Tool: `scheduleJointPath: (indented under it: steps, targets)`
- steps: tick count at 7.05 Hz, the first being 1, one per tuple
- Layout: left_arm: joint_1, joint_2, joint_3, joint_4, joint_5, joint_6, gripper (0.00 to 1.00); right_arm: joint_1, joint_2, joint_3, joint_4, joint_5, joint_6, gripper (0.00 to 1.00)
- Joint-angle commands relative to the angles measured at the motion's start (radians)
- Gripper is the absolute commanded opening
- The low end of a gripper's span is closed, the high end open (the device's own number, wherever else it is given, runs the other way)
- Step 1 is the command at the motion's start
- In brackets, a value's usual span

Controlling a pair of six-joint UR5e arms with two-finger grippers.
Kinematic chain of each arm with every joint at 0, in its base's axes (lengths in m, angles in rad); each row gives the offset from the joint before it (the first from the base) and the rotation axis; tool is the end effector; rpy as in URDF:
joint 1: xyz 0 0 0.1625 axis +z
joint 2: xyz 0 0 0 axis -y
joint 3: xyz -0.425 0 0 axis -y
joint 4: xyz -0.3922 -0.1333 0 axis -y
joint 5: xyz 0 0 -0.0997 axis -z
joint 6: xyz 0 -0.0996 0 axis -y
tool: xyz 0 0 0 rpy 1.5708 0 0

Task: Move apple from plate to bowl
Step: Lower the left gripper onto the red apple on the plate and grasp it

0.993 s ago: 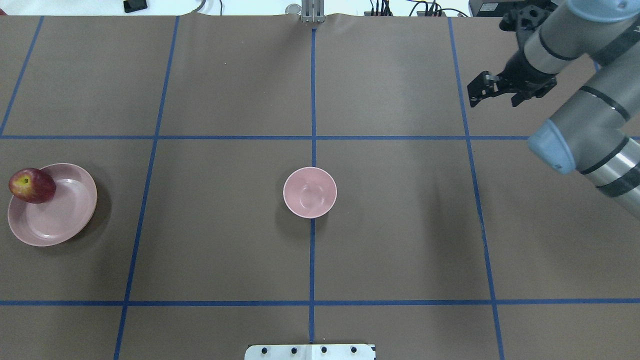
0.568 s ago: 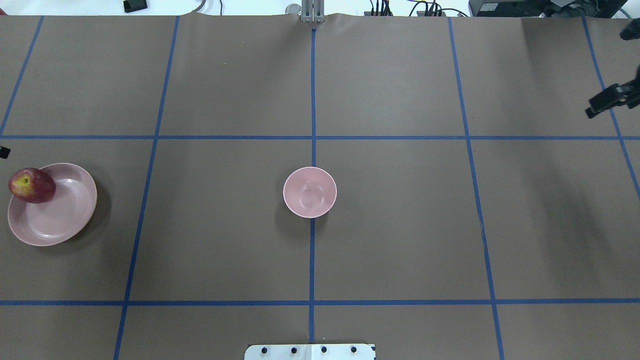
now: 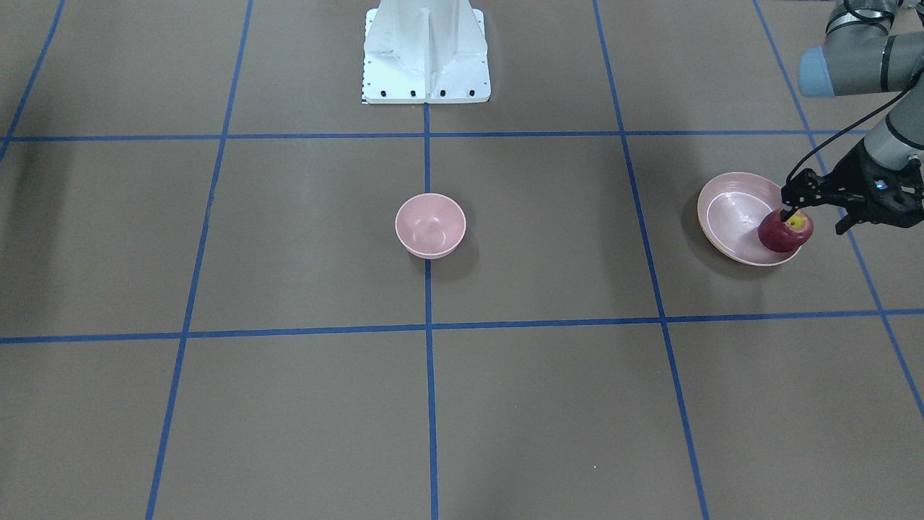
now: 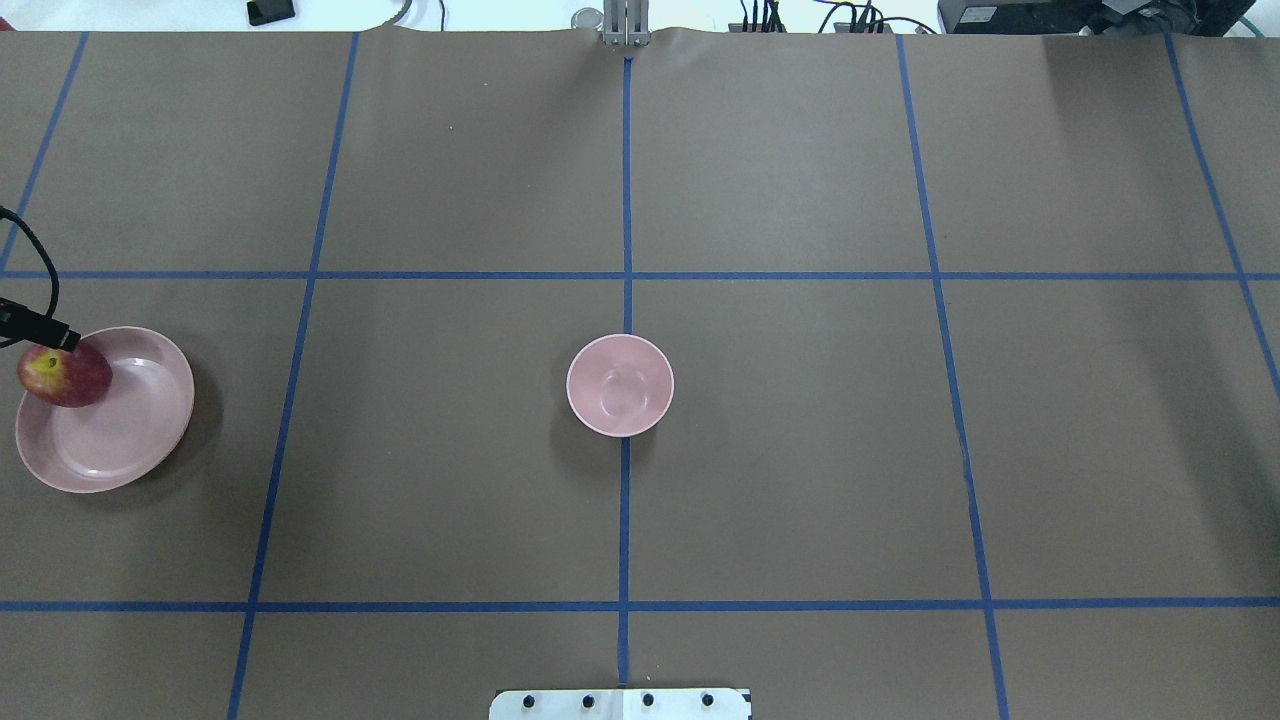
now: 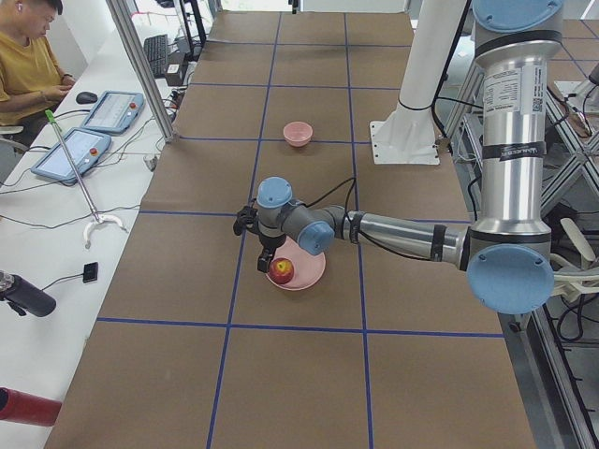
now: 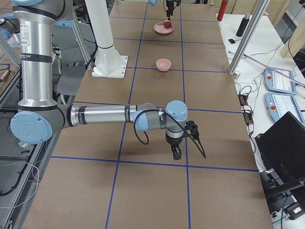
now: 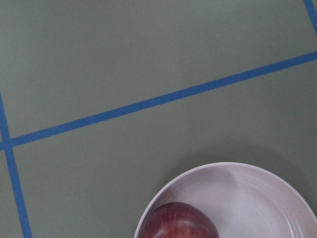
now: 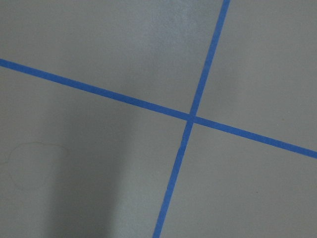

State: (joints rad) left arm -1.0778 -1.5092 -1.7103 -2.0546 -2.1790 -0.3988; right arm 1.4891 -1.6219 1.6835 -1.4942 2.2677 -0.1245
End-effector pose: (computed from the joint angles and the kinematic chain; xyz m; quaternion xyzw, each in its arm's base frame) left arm 0.1659 -0.4702 0.5722 0.1145 0.3736 0.1261 0.9118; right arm 0.0301 -0.4831 0.6247 0.0722 -0.3392 -0.1199 0.9303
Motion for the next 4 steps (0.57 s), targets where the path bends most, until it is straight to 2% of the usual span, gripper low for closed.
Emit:
scheduleJointPath:
  steps: [1, 4]
  targets:
    - [0.044, 0.006, 0.018, -0.022, 0.03, -0.003, 0.99, 0.005, -0.003, -0.007, 0.0, -0.002, -0.003, 1.0]
    - [0.056, 0.001, 0.057, -0.025, 0.03, 0.005, 0.99, 0.005, 0.005, -0.028, 0.008, -0.004, 0.002, 1.0]
